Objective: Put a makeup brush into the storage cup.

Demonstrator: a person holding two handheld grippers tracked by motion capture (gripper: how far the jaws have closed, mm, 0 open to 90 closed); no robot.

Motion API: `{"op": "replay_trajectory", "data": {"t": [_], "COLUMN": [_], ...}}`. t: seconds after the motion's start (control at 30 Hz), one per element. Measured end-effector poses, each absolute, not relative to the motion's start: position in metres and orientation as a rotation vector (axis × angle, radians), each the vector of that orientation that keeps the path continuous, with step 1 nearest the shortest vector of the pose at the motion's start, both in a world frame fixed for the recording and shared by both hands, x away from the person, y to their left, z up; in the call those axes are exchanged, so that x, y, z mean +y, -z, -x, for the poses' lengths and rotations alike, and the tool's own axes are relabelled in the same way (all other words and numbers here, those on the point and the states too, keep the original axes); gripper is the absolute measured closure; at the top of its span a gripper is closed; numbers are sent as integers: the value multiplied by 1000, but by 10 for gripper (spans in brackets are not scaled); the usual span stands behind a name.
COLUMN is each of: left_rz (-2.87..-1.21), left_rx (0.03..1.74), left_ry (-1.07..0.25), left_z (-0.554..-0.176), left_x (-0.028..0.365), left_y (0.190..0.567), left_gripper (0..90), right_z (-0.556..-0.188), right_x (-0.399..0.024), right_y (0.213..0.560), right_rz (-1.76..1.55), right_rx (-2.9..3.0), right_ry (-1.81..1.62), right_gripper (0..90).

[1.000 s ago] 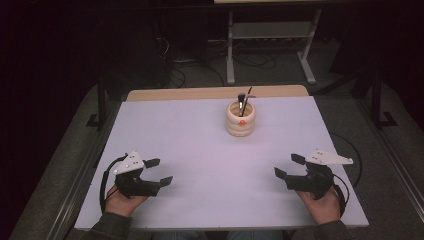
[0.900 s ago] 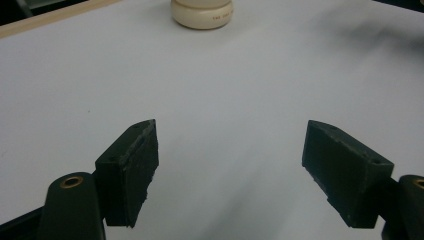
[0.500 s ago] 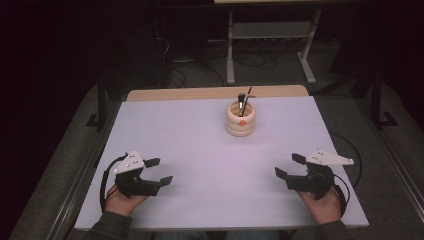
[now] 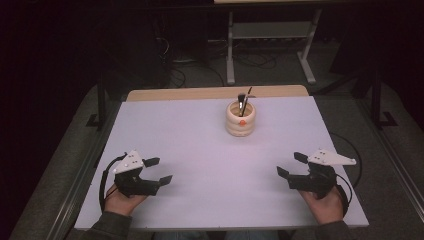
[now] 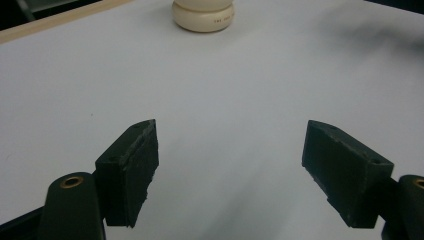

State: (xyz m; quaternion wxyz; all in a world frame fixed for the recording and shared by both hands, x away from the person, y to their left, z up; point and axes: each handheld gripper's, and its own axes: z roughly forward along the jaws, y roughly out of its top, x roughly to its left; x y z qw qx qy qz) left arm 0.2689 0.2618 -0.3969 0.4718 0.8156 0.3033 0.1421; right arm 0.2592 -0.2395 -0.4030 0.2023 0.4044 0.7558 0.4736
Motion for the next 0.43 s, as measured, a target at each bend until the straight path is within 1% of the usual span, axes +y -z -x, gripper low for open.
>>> {"op": "replay_trajectory", "data": {"t": [0.43], "left_rz": [-2006], "left_rx": [734], "left_ry": [-357], "left_z": [-269], "left_x": [262], "left_y": [396], "left_gripper": [219], "right_z": [-257], "right_x": [-237], "right_y": [401], "right_rz": [-1114], "right_rx": [2110], "right_ry": [-1321], "right_gripper": [197]}}
